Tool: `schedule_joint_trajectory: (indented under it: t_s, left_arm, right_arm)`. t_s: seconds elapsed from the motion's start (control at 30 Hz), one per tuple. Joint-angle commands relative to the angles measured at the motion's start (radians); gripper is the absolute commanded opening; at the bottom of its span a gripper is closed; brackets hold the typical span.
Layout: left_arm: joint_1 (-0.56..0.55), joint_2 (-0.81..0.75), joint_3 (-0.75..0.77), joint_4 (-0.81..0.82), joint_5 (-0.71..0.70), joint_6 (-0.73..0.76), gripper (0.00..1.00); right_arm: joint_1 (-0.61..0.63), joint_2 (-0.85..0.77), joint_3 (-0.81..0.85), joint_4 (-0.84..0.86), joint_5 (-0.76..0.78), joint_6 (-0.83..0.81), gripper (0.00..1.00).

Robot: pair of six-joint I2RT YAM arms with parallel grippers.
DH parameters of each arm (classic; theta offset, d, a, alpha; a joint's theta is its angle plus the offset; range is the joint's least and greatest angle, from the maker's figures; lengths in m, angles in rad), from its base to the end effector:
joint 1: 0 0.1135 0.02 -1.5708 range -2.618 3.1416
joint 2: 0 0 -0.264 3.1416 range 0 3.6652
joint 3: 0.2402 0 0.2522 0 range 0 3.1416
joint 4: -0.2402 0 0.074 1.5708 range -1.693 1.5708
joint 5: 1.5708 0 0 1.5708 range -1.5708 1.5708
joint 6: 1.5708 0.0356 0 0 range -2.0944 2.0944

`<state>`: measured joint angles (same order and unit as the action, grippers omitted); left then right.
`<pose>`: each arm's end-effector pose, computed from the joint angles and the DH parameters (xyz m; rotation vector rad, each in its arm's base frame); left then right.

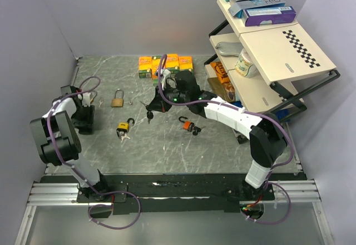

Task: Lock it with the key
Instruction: Place the lock at the center of the board.

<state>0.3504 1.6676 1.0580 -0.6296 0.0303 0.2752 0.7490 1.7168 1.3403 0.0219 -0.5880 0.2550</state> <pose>0.2975 0.1076 0.1816 -0.0987 2.8133 0.1044 0.2835 0.2905 0.3044 -0.9068 1.8549 1.2129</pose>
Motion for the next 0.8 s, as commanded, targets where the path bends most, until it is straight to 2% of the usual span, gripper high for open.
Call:
schedule_joint_trajectory:
  t_s: [0.0,0.17,0.23,0.27,0.3,0.37,0.43,0.47,0.5,0.53,0.67,0.77]
  left_arm:
    - [0.022,0.033,0.068,0.067,-0.027,0.081,0.01]
    - [0.053,0.086,0.088,0.059,-0.029,0.108,0.01]
    - [0.064,0.101,0.094,0.059,-0.027,0.11,0.11]
    - [0.064,0.106,0.102,0.051,-0.029,0.11,0.28]
    - [0.065,0.107,0.106,0.048,-0.027,0.108,0.38]
    - [0.064,0.1,0.125,0.022,0.028,0.108,0.52]
    - [0.065,0.069,0.148,-0.057,0.103,0.095,0.71]
    - [0.062,0.052,0.178,-0.089,0.173,0.084,0.76]
    - [0.058,0.037,0.192,-0.155,0.218,0.069,0.99]
    - [0.055,0.006,0.207,-0.177,0.244,0.056,0.97]
    - [0.05,-0.097,0.298,-0.266,0.333,0.03,0.96]
    - [0.045,-0.242,0.332,-0.3,0.57,0.048,0.96]
  right_arm:
    - [-0.007,-0.052,0.029,0.015,-0.013,-0.016,0.0]
    - [-0.022,-0.043,0.052,0.003,-0.036,-0.019,0.0]
    - [-0.023,-0.04,0.054,0.003,-0.045,-0.016,0.0]
    - [-0.026,-0.042,0.056,0.001,-0.05,-0.017,0.0]
    - [-0.025,-0.039,0.056,0.004,-0.053,-0.016,0.0]
    - [-0.027,-0.04,0.057,0.012,-0.059,-0.014,0.0]
    - [-0.028,-0.037,0.065,0.016,-0.067,-0.013,0.0]
    - [-0.03,-0.037,0.074,0.019,-0.068,-0.011,0.0]
    - [-0.031,-0.036,0.077,0.027,-0.07,-0.008,0.0]
    - [-0.033,-0.033,0.083,0.03,-0.075,-0.002,0.0]
    - [-0.039,-0.029,0.112,0.045,-0.087,0.023,0.0]
    - [-0.049,-0.034,0.125,0.093,-0.094,0.072,0.0]
